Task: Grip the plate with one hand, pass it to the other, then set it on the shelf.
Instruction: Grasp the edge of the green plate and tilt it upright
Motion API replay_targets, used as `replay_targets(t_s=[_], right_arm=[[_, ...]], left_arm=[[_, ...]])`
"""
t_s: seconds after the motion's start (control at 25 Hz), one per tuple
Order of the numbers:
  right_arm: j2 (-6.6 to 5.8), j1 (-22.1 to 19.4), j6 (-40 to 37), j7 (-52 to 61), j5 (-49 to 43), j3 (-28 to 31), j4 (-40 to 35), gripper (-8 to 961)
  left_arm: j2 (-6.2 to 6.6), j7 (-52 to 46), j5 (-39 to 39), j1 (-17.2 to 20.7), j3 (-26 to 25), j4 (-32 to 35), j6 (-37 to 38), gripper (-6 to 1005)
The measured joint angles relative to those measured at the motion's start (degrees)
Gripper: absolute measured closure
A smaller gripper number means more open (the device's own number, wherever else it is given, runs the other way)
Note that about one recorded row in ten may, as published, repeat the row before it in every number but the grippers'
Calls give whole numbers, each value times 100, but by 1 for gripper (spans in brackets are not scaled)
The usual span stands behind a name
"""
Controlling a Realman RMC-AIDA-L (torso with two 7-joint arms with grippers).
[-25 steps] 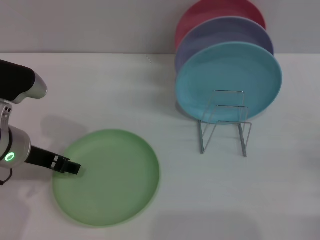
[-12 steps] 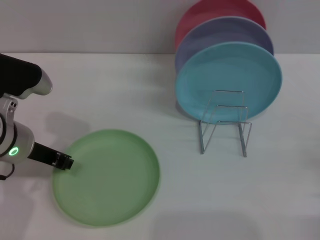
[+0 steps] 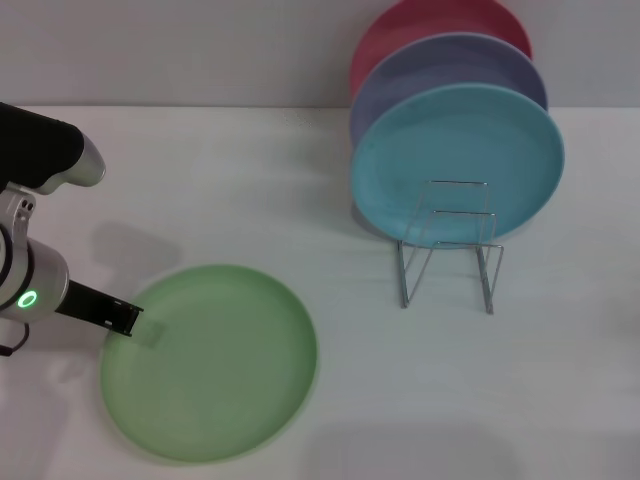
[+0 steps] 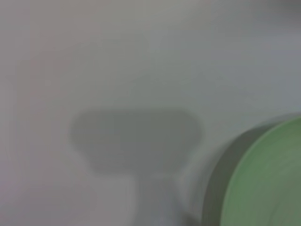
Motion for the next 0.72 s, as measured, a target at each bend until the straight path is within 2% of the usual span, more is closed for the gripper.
replay_targets(t_s=[0.28, 0.72], right_arm=[[0, -14, 47, 0, 0, 13, 1, 132], [8, -43, 130, 0, 0, -11, 19, 131]], left_arm=[[0, 10, -3, 6, 20, 136, 18, 953], [1, 235, -75, 180, -34, 984, -32, 958]])
